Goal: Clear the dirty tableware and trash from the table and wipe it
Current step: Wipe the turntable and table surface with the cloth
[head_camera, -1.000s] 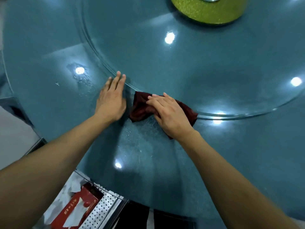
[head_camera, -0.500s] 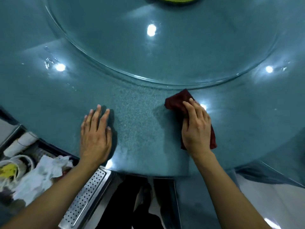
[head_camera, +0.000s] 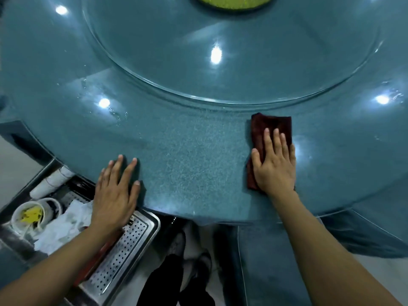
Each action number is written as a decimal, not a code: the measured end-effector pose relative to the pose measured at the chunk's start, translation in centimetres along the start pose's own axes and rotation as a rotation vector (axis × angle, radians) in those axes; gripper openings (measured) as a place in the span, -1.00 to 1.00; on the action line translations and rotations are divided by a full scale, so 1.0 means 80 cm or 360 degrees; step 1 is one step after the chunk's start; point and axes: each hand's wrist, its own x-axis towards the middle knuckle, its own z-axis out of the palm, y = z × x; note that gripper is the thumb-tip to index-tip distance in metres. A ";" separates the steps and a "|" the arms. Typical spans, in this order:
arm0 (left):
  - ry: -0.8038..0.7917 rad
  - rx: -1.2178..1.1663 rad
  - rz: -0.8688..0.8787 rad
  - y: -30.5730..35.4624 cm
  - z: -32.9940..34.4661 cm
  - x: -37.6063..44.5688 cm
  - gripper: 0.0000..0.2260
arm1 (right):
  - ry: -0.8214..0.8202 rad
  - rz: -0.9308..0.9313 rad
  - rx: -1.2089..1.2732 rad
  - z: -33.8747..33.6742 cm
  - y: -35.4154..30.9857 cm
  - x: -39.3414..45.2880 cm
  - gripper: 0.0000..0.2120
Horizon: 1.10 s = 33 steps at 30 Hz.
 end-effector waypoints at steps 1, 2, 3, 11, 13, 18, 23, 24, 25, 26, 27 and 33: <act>-0.0009 0.0008 0.0026 -0.005 0.001 0.001 -0.45 | 0.0016 0.0126 -0.0003 0.002 -0.003 0.006 -0.33; -0.0006 0.0016 0.0060 -0.008 0.002 0.002 -0.45 | 0.0005 0.0201 -0.0002 0.003 -0.008 0.013 -0.34; -0.0002 0.0019 0.0085 -0.011 0.004 0.001 -0.45 | -0.0025 0.0240 0.0001 0.005 -0.014 0.020 -0.35; 0.0001 -0.0044 0.0109 -0.014 0.014 0.003 -0.46 | -0.0054 -0.0081 0.0018 0.034 -0.159 0.049 -0.36; -0.0014 -0.0085 0.0120 -0.014 0.013 0.003 -0.46 | -0.0042 -0.0199 0.0050 0.046 -0.219 0.047 -0.37; -0.0069 -0.0318 0.0180 -0.029 -0.001 0.004 -0.44 | -0.0128 -0.0575 0.0101 0.070 -0.340 0.017 -0.36; -0.0125 -0.0211 0.0189 -0.087 -0.029 0.009 -0.40 | -0.0131 -0.0501 0.0113 0.067 -0.333 -0.007 -0.37; -0.0127 -0.0129 0.0123 -0.106 -0.035 0.012 -0.38 | -0.0100 -0.0397 0.0116 0.064 -0.317 -0.015 -0.38; -0.0130 -0.0071 0.0062 -0.128 -0.041 0.016 -0.36 | -0.0063 -0.0261 0.0108 0.060 -0.295 -0.024 -0.38; -0.0140 -0.0033 0.0032 -0.148 -0.046 0.020 -0.33 | -0.0021 -0.0112 0.0091 0.057 -0.266 -0.035 -0.38; -0.0167 0.0005 0.0039 -0.167 -0.050 0.023 -0.31 | 0.0020 0.0034 0.0081 0.053 -0.235 -0.045 -0.38; -0.0371 0.0086 0.0140 -0.191 -0.054 0.027 -0.35 | -0.0046 0.0494 0.0048 0.031 -0.154 -0.065 -0.38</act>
